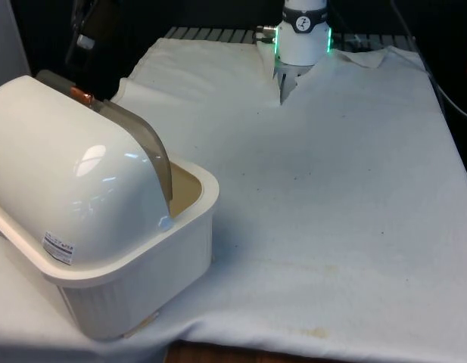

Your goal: Open the lid, then close it.

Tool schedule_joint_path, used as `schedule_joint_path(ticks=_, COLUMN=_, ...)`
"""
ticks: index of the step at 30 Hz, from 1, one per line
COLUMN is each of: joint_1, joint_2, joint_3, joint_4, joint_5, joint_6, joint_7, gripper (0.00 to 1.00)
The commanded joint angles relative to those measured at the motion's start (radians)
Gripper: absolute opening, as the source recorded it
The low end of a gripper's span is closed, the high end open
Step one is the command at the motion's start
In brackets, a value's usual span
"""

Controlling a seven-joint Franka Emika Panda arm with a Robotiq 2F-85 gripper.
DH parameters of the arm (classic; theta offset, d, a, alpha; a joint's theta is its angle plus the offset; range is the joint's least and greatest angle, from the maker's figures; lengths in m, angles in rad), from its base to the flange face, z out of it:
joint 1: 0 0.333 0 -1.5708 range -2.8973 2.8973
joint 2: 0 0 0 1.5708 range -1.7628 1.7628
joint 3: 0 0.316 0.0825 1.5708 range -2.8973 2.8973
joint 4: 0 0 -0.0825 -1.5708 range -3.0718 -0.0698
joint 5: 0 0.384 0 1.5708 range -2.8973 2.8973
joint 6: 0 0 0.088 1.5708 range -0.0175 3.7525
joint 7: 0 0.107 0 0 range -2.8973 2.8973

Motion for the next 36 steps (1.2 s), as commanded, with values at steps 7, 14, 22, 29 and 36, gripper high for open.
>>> schedule_joint_path(ticks=7, joint_1=-0.004, joint_2=0.032, joint_3=-0.005, joint_4=0.045, joint_5=0.005, joint_6=-0.011, joint_7=0.01, gripper=0.0)
schedule_joint_path(ticks=14, joint_1=-0.007, joint_2=0.066, joint_3=-0.01, joint_4=0.092, joint_5=0.008, joint_6=-0.025, joint_7=0.02, gripper=0.0)
schedule_joint_path(ticks=22, joint_1=-0.01, joint_2=0.104, joint_3=-0.02, joint_4=0.137, joint_5=0.007, joint_6=-0.034, joint_7=0.04, gripper=0.0)
schedule_joint_path(ticks=29, joint_1=-0.007, joint_2=0.124, joint_3=-0.033, joint_4=0.157, joint_5=0.0, joint_6=-0.038, joint_7=0.053, gripper=0.0)
schedule_joint_path(ticks=36, joint_1=-0.005, joint_2=0.146, joint_3=-0.044, joint_4=0.18, joint_5=-0.001, joint_6=-0.067, joint_7=0.078, gripper=0.0)
